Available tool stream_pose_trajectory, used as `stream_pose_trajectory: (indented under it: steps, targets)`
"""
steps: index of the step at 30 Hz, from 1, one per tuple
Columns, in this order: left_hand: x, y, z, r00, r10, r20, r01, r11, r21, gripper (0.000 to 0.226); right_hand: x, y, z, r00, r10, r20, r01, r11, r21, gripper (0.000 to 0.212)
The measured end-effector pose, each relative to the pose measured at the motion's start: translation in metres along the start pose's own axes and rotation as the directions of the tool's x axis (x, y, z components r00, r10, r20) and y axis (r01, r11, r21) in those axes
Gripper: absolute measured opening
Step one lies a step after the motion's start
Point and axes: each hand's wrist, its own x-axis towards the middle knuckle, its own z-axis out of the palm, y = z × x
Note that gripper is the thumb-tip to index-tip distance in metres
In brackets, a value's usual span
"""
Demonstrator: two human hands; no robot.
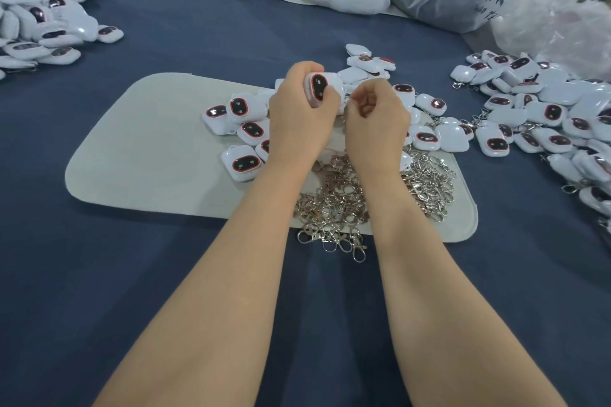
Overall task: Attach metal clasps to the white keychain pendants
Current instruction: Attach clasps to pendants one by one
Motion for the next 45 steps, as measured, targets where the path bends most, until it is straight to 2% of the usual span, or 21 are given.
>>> stream_pose_trajectory:
  steps: [10,21,25,29,32,36,45]
  targets:
    - [-0.003,0.001,-0.001,0.996,-0.048,0.077,0.053,0.997,-0.058,0.02,0.002,0.001,0.002,0.999,0.043,-0.003,-0.043,0.999,0.022,0.014]
    - [0.001,-0.005,0.001,0.997,-0.061,0.037,0.064,0.994,-0.085,0.023,0.002,0.002,0.003,1.0,0.015,-0.003,-0.014,1.0,0.025,0.014]
    - [0.0,-0.006,-0.001,1.0,-0.003,0.028,0.003,1.0,-0.023,0.039,0.002,0.0,0.002,1.0,0.003,-0.004,-0.003,0.999,0.032,0.014]
    - [0.001,-0.006,0.001,0.997,0.065,0.032,-0.068,0.99,0.121,0.026,0.002,-0.002,0.002,1.0,0.011,-0.003,-0.01,0.998,0.065,0.013]
    - [0.0,-0.007,0.002,0.996,0.052,0.078,-0.066,0.98,0.19,0.014,0.003,-0.005,0.001,1.0,0.011,0.021,-0.013,0.996,0.085,0.011]
    - [0.0,-0.009,0.001,0.994,0.059,0.094,-0.081,0.965,0.25,0.013,0.003,-0.007,0.0,0.998,-0.018,0.055,0.013,0.996,0.089,0.007]
    - [-0.001,-0.005,-0.001,0.996,0.082,0.048,-0.091,0.959,0.269,0.014,0.002,-0.011,-0.001,0.994,-0.035,0.101,0.024,0.994,0.106,0.009]
